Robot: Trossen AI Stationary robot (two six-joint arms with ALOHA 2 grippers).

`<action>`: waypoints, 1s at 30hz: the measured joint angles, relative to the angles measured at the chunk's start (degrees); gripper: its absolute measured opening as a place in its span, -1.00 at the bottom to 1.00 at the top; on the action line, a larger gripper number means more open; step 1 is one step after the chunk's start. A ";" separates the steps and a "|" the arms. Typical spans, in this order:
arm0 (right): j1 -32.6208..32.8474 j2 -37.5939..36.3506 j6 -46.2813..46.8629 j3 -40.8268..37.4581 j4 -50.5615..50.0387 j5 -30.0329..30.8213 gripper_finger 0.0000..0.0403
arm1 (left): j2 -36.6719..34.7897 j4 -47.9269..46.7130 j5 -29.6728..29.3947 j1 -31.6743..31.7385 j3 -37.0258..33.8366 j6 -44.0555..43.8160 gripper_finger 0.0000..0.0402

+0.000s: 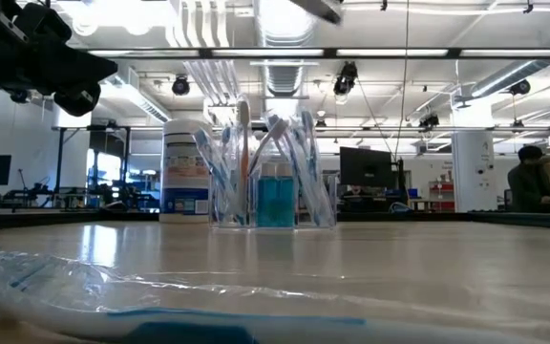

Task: Pick & Place toothbrushing station
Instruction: Put the violet toothbrush in the transparent organizer

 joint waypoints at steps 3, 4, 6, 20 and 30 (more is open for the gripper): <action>-0.17 -8.66 -2.85 -12.01 15.81 -0.97 -0.91 | 0.10 0.00 -0.01 0.00 0.00 0.01 -0.92; -0.27 -11.50 -3.47 -16.14 21.74 -2.06 -0.91 | 0.09 0.01 -0.02 0.00 0.00 0.01 -0.93; -0.31 -17.50 -4.23 -24.39 32.39 -3.14 -0.91 | 0.09 0.01 0.00 0.00 0.00 0.01 -0.94; -3.99 -45.29 -11.16 -67.58 73.82 0.09 -0.91 | 0.13 0.04 -0.80 0.04 0.00 -0.01 -0.94; -8.87 -67.10 -11.08 -82.80 78.27 1.25 -0.91 | 0.13 0.04 -1.56 0.04 0.00 -0.02 -0.94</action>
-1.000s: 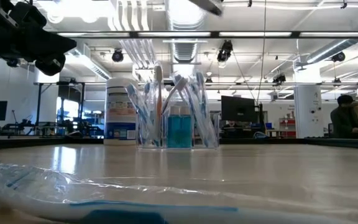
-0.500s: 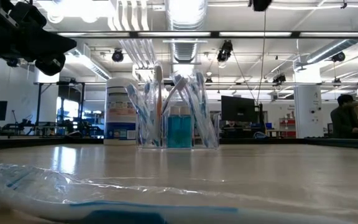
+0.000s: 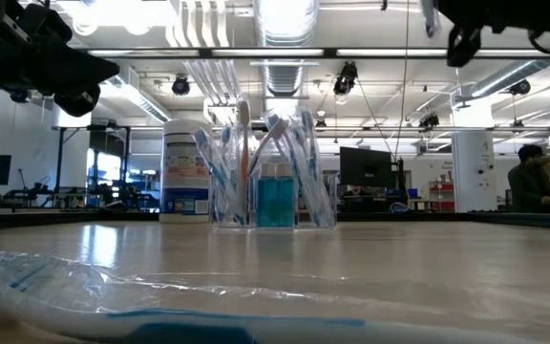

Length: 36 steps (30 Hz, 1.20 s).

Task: Pick & Place toothbrushing station
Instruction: Put the violet toothbrush in the transparent organizer

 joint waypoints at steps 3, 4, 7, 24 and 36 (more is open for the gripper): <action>-0.83 -4.29 1.75 -4.28 0.87 2.01 -0.91 | 0.01 0.00 0.00 0.00 0.00 0.00 -0.92; -0.88 -5.55 2.38 -5.63 0.98 3.25 -0.91 | 0.02 0.00 0.00 0.00 0.00 -0.03 -0.92; -0.85 -7.69 4.04 -7.81 1.31 5.14 -0.91 | 0.02 0.00 0.00 0.00 0.00 -0.05 -0.94; -2.06 22.67 -0.29 13.75 1.25 5.69 -0.91 | 9.59 16.85 5.61 -0.22 0.00 1.20 -0.96; -7.75 47.70 -5.56 38.75 1.06 -6.74 -0.91 | 22.00 30.07 5.29 -0.44 3.15 4.85 -0.78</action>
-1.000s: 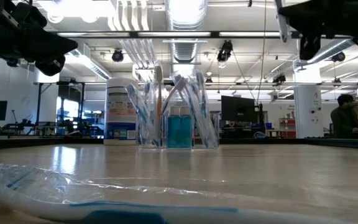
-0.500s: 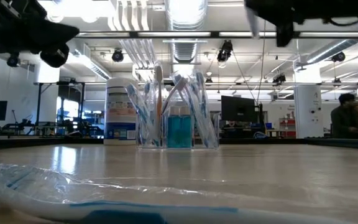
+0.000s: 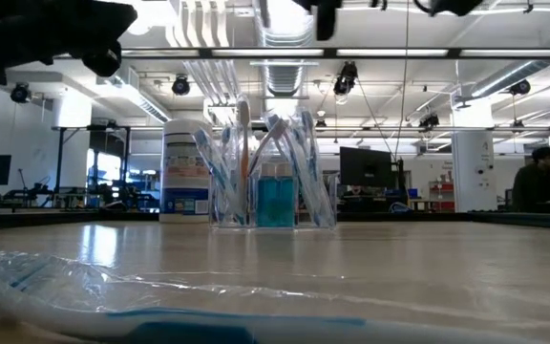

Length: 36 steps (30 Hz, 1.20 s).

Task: Pick & Place toothbrushing station
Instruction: Put the violet toothbrush in the transparent organizer

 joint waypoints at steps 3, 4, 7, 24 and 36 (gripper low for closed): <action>-0.98 4.88 -0.99 5.28 -0.45 -4.29 -0.91 | 2.20 2.30 0.00 0.00 0.78 0.14 -0.63; -1.26 6.34 -1.01 6.96 -1.02 -5.11 -0.91 | 2.87 2.50 -0.01 0.00 1.13 0.15 -0.57; -1.89 9.73 -2.16 11.18 -4.05 -5.78 -0.91 | 4.46 2.40 -0.01 -0.04 1.80 0.18 -0.38; -3.93 17.23 -1.80 21.78 -9.51 -5.84 -0.91 | 11.56 2.51 0.87 -1.01 8.46 0.36 0.04; -4.23 17.15 -1.82 21.81 -9.01 -5.37 -0.91 | 20.80 2.15 5.07 -1.50 17.12 0.31 0.04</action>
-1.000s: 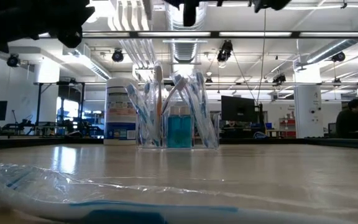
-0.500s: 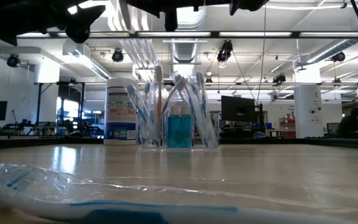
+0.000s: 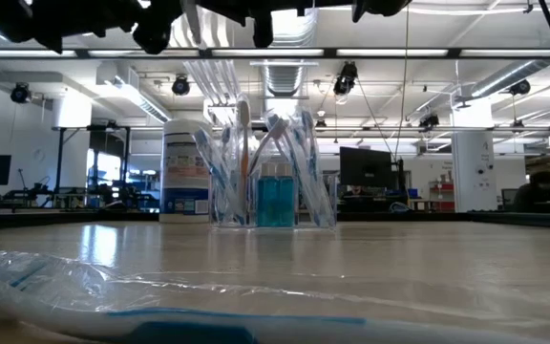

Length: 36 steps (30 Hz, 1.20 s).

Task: Pick & Place toothbrushing station
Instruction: Put the violet toothbrush in the transparent organizer

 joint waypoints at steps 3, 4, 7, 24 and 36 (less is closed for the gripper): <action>-0.12 0.03 0.04 -0.01 0.12 0.00 -0.91 | 1.42 0.31 0.70 -0.57 1.20 0.12 0.04; -0.20 0.03 0.16 0.00 0.14 -0.01 -0.91 | 1.91 0.37 0.70 -0.77 1.42 0.34 0.04; -0.25 0.07 0.27 -0.03 -0.03 0.05 -0.91 | 3.15 0.29 0.72 -1.52 1.94 1.28 0.03; -0.37 0.07 0.85 -0.07 0.07 0.16 -0.91 | 4.39 0.37 -0.95 -3.10 4.28 0.91 -0.43; -0.26 -0.39 -0.24 -0.12 -0.02 -0.14 -0.73 | 3.38 -0.45 0.70 -3.90 4.16 4.83 -0.89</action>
